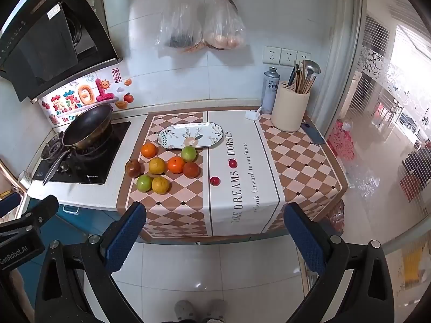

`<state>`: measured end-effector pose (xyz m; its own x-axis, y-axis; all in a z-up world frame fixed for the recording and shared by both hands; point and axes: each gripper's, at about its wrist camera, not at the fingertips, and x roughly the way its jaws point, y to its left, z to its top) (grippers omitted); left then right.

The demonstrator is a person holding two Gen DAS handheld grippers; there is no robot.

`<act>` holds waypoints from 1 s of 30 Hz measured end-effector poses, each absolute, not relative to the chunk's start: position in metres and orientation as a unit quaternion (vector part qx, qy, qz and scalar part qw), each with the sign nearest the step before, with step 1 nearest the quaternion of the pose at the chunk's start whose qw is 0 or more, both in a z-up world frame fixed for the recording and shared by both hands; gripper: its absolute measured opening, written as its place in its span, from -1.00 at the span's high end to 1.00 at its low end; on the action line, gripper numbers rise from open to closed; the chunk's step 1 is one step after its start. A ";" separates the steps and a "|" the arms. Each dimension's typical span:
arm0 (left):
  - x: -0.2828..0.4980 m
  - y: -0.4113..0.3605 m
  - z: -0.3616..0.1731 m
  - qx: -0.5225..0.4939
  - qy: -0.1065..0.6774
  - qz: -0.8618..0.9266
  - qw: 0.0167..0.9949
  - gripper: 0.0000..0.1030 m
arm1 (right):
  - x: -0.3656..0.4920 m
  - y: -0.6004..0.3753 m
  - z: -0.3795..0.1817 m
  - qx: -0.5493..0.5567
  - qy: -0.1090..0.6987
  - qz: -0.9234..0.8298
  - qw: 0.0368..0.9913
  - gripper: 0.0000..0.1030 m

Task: Organize fruits

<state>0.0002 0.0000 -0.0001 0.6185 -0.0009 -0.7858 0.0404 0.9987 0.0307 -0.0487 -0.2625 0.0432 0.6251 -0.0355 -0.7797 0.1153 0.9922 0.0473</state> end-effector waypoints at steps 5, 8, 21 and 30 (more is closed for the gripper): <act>0.000 0.000 0.000 0.025 0.433 -0.009 0.901 -1.00 | -0.048 -0.262 0.044 0.044 0.433 -0.043 0.899 -1.00; 0.000 -0.001 -0.001 0.026 0.430 -0.008 0.903 -1.00 | -0.049 -0.262 0.044 0.043 0.432 -0.044 0.900 -1.00; -0.001 -0.014 0.002 0.025 0.427 -0.010 0.904 -1.00 | -0.048 -0.263 0.042 0.043 0.428 -0.044 0.902 -1.00; -0.001 -0.016 0.002 0.025 0.428 -0.010 0.904 -1.00 | -0.048 -0.262 0.050 0.041 0.427 -0.044 0.902 -1.00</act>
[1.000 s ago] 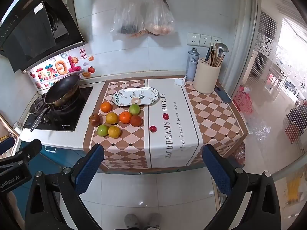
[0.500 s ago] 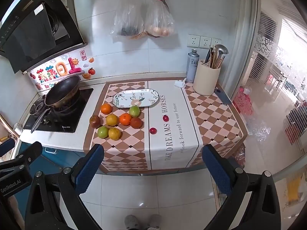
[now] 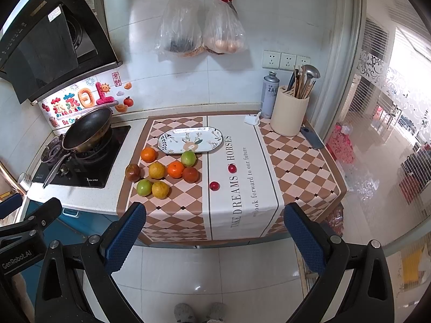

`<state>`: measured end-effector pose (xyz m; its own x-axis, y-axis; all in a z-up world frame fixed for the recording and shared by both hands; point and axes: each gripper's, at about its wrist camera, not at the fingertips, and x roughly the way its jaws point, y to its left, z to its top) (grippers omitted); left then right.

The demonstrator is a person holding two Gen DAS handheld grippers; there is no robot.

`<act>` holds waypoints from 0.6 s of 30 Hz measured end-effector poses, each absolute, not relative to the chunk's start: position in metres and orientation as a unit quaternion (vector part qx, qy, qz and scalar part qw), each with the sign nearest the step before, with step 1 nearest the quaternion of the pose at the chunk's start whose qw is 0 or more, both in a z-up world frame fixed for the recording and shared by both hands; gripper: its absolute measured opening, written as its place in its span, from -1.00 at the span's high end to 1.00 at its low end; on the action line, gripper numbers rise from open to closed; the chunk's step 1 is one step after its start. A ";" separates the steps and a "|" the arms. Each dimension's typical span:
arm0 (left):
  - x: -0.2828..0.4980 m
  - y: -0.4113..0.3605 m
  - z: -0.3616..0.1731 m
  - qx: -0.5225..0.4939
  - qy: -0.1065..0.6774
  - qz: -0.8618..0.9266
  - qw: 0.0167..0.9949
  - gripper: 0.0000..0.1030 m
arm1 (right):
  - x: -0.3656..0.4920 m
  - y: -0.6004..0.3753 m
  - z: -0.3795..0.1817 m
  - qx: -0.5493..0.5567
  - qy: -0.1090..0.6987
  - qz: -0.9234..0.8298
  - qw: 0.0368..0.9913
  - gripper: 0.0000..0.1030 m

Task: Organize fruits

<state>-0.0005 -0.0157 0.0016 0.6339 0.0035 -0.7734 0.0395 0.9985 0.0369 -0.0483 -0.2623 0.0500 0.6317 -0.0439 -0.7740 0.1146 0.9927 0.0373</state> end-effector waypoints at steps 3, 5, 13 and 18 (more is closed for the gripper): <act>0.001 -0.013 0.005 0.026 0.428 -0.010 0.903 -1.00 | -0.045 -0.263 0.053 0.043 0.427 -0.043 0.902 -1.00; 0.001 -0.014 0.005 0.026 0.428 -0.010 0.903 -1.00 | -0.045 -0.263 0.055 0.042 0.427 -0.043 0.902 -1.00; 0.001 -0.015 0.006 0.024 0.429 -0.010 0.903 -1.00 | -0.044 -0.261 0.052 0.040 0.426 -0.043 0.903 -1.00; 0.001 -0.014 0.006 0.024 0.429 -0.011 0.903 -1.00 | -0.044 -0.258 0.050 0.038 0.424 -0.045 0.904 -1.00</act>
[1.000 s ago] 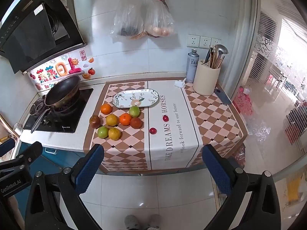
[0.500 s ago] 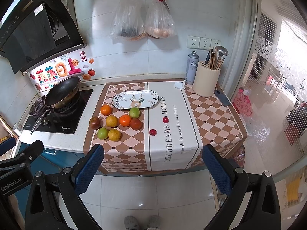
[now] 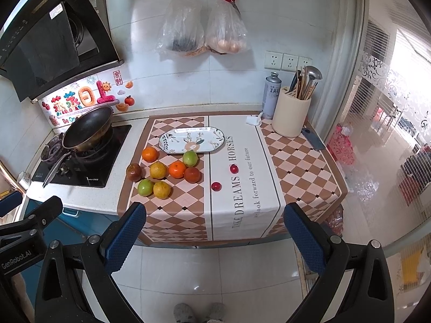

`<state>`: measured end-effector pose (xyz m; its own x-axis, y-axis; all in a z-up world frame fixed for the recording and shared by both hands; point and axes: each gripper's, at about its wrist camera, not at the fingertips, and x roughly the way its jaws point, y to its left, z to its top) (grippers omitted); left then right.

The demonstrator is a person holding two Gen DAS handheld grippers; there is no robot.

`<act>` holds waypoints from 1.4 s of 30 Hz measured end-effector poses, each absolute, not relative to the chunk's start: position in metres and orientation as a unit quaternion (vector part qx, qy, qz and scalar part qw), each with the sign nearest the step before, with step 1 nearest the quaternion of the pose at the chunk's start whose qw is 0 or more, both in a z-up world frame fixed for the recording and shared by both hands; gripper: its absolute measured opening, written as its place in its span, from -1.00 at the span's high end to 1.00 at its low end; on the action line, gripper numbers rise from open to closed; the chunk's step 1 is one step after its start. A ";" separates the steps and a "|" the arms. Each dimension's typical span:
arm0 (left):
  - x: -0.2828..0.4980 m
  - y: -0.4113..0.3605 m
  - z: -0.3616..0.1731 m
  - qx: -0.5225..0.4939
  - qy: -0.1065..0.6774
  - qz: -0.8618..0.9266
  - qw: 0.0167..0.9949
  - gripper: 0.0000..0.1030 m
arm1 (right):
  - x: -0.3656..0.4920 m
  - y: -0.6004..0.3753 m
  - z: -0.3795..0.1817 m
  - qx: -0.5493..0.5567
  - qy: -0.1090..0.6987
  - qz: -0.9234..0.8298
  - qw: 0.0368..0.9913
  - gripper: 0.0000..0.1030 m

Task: Organize fruits

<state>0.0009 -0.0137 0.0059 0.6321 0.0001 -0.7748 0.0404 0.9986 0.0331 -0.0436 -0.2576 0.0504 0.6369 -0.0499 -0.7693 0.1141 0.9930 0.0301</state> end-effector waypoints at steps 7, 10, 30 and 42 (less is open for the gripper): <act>0.005 -0.014 0.009 0.024 0.429 -0.012 0.903 -1.00 | -0.044 -0.256 0.050 0.037 0.423 -0.046 0.904 -1.00; 0.006 -0.015 0.009 0.024 0.429 -0.012 0.903 -1.00 | -0.043 -0.257 0.051 0.037 0.424 -0.046 0.904 -1.00; 0.005 -0.013 0.009 0.023 0.428 -0.013 0.904 -1.00 | -0.046 -0.254 0.055 0.039 0.422 -0.042 0.905 -1.00; 0.008 -0.012 0.011 0.020 0.427 -0.013 0.904 -1.00 | -0.045 -0.258 0.054 0.052 0.424 -0.031 0.904 -1.00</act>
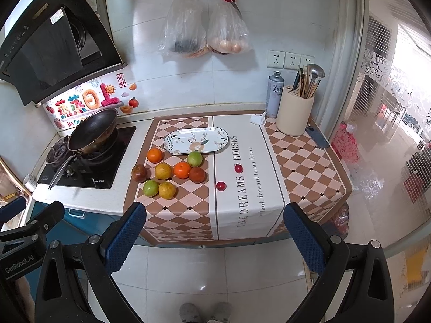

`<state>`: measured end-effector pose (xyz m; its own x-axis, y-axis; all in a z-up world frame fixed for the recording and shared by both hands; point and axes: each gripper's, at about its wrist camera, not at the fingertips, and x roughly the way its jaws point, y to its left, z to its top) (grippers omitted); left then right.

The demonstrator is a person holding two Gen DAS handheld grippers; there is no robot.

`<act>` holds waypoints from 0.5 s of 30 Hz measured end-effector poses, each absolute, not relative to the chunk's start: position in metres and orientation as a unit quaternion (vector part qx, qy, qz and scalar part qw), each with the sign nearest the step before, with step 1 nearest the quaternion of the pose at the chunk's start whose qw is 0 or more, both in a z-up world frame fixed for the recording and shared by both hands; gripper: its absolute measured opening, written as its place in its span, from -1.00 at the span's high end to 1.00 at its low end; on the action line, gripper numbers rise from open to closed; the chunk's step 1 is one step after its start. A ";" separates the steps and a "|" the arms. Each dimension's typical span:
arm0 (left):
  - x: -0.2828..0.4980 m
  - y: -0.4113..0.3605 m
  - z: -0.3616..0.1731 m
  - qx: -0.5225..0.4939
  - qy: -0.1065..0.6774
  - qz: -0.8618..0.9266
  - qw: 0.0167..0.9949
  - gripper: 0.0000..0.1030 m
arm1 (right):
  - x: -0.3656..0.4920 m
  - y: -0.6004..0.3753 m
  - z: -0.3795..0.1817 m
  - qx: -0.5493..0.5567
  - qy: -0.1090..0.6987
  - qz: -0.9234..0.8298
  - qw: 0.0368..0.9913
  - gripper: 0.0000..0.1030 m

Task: Organize fruits

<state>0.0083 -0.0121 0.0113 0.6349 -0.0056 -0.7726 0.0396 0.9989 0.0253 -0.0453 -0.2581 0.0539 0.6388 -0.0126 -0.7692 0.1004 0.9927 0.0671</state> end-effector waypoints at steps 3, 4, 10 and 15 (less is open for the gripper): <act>0.012 -0.013 0.012 0.016 0.423 -0.004 0.906 -1.00 | -0.041 -0.266 0.050 0.061 0.423 -0.026 0.904 -1.00; 0.014 -0.015 0.012 0.014 0.419 0.001 0.908 -1.00 | -0.038 -0.270 0.046 0.068 0.420 -0.021 0.905 -1.00; 0.028 -0.022 -0.002 0.044 0.393 0.048 0.917 -1.00 | -0.008 -0.294 0.016 0.102 0.420 0.004 0.902 -1.00; 0.058 -0.017 -0.032 0.052 0.400 0.077 0.912 -1.00 | 0.035 -0.291 -0.024 0.105 0.447 0.005 0.888 -1.00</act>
